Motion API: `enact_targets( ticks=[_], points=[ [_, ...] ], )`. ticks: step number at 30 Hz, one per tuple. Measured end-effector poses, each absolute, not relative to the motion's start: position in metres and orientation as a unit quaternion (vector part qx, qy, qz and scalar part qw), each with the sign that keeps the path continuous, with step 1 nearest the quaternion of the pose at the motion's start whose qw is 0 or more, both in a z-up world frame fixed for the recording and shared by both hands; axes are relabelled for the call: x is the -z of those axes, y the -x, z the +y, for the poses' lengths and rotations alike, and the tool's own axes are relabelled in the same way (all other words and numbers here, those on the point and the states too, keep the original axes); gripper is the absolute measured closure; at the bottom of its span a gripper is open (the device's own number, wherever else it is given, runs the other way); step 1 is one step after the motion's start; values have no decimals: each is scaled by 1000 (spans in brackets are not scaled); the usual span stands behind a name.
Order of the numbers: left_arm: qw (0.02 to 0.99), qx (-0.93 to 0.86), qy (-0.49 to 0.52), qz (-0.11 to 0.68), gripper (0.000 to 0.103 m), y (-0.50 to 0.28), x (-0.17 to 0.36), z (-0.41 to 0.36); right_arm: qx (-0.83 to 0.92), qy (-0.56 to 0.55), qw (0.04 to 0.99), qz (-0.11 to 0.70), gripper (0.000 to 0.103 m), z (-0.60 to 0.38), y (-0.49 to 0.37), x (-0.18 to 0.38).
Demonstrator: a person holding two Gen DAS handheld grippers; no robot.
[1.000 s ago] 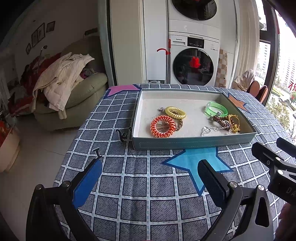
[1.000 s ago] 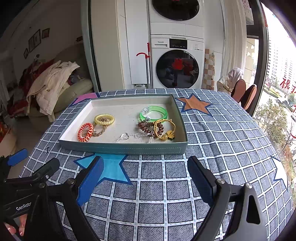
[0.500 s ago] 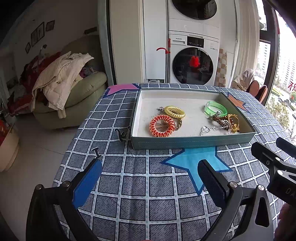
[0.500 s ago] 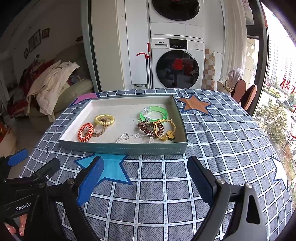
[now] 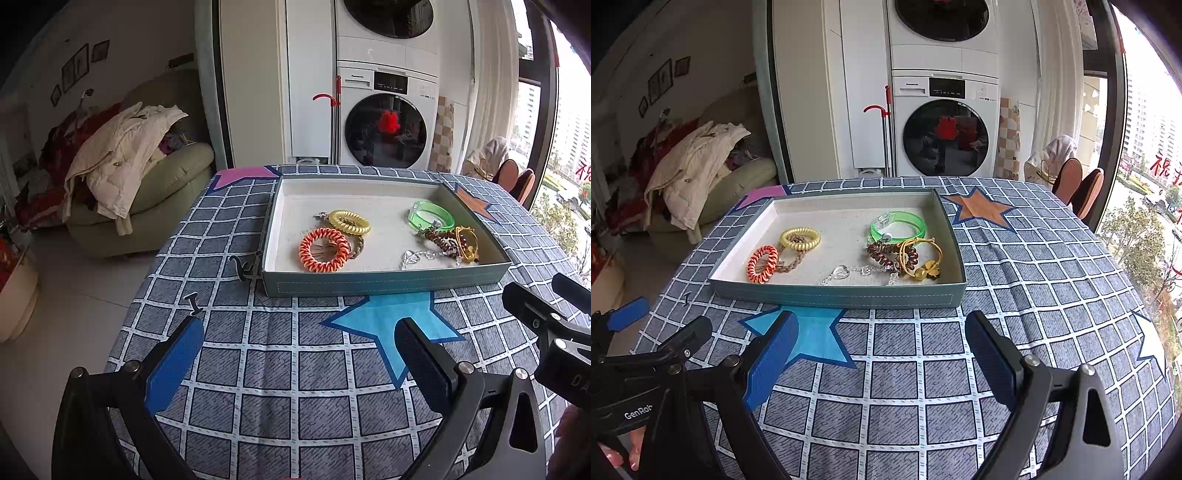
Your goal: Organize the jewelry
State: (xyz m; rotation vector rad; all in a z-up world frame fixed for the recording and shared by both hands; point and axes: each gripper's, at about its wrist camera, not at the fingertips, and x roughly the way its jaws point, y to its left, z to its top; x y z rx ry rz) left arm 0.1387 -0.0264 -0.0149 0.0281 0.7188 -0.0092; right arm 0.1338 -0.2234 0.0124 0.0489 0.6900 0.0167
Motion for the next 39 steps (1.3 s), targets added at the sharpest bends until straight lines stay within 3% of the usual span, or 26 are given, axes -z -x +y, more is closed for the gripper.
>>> enact_targets(
  ticks=[39],
  points=[
    [932, 3, -15, 363, 0, -141, 15, -25, -12, -23, 941, 339, 10, -218, -134, -13]
  ],
)
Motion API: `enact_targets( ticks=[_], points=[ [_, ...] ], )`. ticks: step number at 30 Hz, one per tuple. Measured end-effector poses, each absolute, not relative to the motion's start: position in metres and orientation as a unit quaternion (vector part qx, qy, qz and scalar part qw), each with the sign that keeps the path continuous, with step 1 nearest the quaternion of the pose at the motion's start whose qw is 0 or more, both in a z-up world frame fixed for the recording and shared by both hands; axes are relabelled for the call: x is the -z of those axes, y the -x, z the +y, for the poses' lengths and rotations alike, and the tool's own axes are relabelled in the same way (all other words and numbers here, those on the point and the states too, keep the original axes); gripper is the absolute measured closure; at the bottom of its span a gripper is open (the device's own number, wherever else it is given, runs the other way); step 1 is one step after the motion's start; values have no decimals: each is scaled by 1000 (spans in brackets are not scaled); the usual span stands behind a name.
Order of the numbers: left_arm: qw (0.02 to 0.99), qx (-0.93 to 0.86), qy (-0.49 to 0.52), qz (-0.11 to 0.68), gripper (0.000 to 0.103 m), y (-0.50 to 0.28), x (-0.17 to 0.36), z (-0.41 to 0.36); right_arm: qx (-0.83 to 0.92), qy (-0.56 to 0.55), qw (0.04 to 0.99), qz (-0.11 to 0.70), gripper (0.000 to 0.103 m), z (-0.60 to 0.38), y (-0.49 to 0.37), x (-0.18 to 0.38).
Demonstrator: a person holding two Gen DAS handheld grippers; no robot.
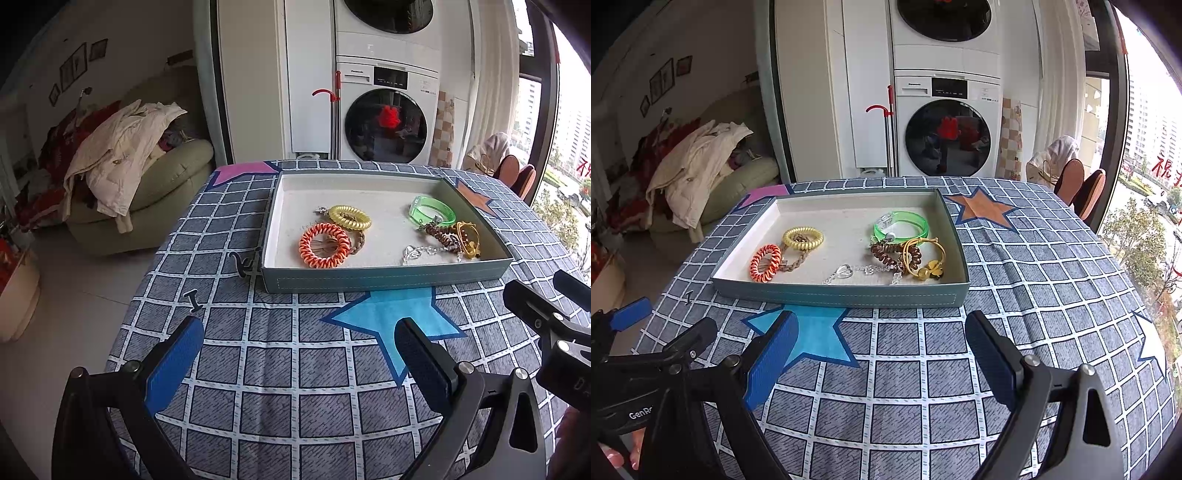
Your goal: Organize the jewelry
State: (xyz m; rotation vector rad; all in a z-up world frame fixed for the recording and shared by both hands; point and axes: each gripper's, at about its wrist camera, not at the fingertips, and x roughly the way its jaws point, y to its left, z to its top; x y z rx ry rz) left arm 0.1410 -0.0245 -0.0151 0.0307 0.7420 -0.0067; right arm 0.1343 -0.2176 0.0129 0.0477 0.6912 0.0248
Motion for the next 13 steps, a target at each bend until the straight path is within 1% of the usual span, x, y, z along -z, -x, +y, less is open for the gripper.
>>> enact_targets(
  ticks=[13],
  points=[
    [931, 6, -16, 365, 0, -142, 15, -27, -12, -22, 941, 339, 10, -217, -134, -12]
  ],
)
